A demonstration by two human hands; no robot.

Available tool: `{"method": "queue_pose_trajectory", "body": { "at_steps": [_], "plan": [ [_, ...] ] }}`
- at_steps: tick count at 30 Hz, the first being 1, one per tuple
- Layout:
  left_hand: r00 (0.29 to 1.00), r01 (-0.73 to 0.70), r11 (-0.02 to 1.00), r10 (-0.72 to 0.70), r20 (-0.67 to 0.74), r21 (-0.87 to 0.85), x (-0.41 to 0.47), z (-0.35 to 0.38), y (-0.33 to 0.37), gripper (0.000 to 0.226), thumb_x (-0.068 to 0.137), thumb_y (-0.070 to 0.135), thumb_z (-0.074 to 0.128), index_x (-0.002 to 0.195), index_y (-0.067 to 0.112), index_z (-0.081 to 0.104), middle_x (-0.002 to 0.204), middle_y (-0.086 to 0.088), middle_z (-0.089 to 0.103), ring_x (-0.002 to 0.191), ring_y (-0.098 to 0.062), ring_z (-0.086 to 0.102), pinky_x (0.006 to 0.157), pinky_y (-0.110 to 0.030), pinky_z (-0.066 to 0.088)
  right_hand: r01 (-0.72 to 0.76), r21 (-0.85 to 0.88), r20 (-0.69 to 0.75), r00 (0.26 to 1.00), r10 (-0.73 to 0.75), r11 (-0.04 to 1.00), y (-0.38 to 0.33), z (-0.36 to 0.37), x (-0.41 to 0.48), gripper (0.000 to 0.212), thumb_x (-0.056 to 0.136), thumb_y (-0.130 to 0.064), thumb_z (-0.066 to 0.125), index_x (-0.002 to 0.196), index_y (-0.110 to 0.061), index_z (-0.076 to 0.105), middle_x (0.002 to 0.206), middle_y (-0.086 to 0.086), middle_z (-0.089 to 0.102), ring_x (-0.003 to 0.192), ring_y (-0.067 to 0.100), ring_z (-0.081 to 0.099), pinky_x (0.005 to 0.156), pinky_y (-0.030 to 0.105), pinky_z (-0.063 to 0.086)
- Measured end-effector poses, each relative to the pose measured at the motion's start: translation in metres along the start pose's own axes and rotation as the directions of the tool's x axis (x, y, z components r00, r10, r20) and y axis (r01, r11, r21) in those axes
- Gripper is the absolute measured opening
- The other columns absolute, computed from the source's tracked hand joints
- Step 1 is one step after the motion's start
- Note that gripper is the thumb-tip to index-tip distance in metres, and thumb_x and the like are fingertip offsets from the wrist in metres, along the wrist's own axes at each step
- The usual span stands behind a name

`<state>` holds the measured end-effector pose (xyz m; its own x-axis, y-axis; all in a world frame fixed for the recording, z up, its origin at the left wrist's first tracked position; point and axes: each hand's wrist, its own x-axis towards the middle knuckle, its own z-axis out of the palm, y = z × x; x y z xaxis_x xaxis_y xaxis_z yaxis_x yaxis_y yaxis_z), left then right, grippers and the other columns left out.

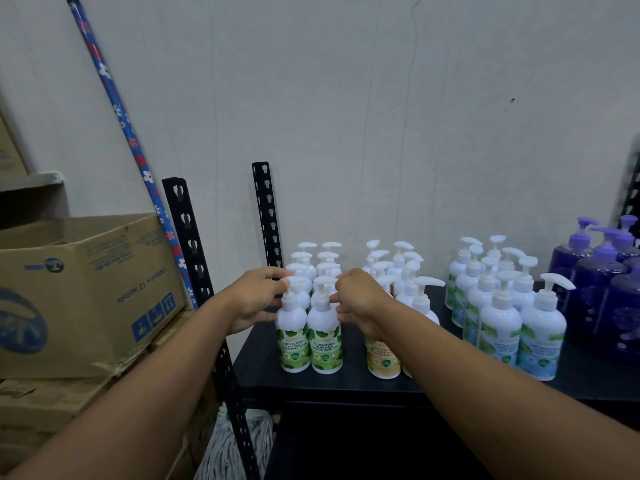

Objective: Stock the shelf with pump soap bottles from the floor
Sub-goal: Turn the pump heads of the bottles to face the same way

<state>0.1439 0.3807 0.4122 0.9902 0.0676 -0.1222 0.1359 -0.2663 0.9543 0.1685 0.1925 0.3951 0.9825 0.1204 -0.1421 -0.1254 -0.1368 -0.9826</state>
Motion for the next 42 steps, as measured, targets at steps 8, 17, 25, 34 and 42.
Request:
{"method": "queue_pose_trajectory", "body": {
  "at_steps": [8, 17, 25, 34, 42],
  "plan": [
    [1.0, 0.002, 1.0, -0.002, 0.007, -0.024, -0.003, 0.001, 0.0, 0.028, 0.1, 0.009, 0.055, 0.125, 0.019, 0.065, 0.11, -0.005, 0.075, 0.09, -0.019, 0.072, 0.08, -0.035, 0.057, 0.005, -0.072, 0.002, 1.0, -0.005, 0.997, 0.002, -0.001, 0.0, 0.041, 0.093, 0.002, 0.036, 0.131, 0.006, 0.049, 0.094, 0.015, 0.048, 0.082, 0.027, 0.039, 0.074, 0.038, 0.033],
    [0.856, -0.237, 0.936, 0.328, -0.399, 0.26, -0.032, 0.034, 0.019, 0.02, 0.099, 0.026, 0.059, 0.117, 0.02, 0.064, 0.111, 0.006, 0.064, 0.096, -0.009, 0.059, 0.071, -0.018, 0.041, 0.184, -0.113, 0.073, 0.982, -0.177, 0.976, 0.003, -0.042, -0.066, 0.015, 0.091, -0.015, 0.049, 0.093, 0.0, 0.051, 0.085, 0.008, 0.054, 0.072, 0.027, 0.043, 0.067, 0.038, 0.04],
    [0.884, -0.366, 0.921, 0.389, -0.258, 0.133, -0.058, 0.122, 0.056, 0.018, 0.096, 0.025, 0.065, 0.113, 0.02, 0.066, 0.109, 0.006, 0.067, 0.097, -0.014, 0.066, 0.088, -0.033, 0.056, 0.273, -0.131, -0.364, 0.881, -0.302, 0.953, 0.016, -0.14, -0.085, 0.013, 0.097, -0.021, 0.053, 0.106, -0.018, 0.062, 0.099, -0.003, 0.066, 0.078, 0.01, 0.058, 0.062, 0.026, 0.044],
    [0.983, -0.139, 0.968, 0.161, -0.091, 0.211, -0.03, 0.17, 0.044, 0.042, 0.103, 0.031, 0.054, 0.144, 0.024, 0.049, 0.131, 0.001, 0.055, 0.099, -0.018, 0.06, 0.098, -0.047, 0.052, 0.16, -0.041, -0.075, 0.984, -0.163, 0.986, 0.037, -0.159, -0.052, 0.02, 0.104, -0.028, 0.048, 0.121, -0.02, 0.058, 0.116, -0.004, 0.063, 0.107, 0.016, 0.059, 0.086, 0.032, 0.046],
    [0.996, -0.085, 0.989, 0.089, -0.026, 0.12, -0.019, 0.162, 0.039, 0.019, 0.102, 0.027, 0.054, 0.115, 0.036, 0.064, 0.127, -0.011, 0.062, 0.106, -0.031, 0.061, 0.098, -0.058, 0.052, 0.166, -0.092, -0.06, 0.983, -0.172, 0.982, 0.038, -0.162, -0.041, 0.02, 0.107, -0.027, 0.044, 0.119, -0.019, 0.059, 0.116, 0.006, 0.069, 0.086, 0.009, 0.061, 0.076, 0.03, 0.048]
  ]
}}
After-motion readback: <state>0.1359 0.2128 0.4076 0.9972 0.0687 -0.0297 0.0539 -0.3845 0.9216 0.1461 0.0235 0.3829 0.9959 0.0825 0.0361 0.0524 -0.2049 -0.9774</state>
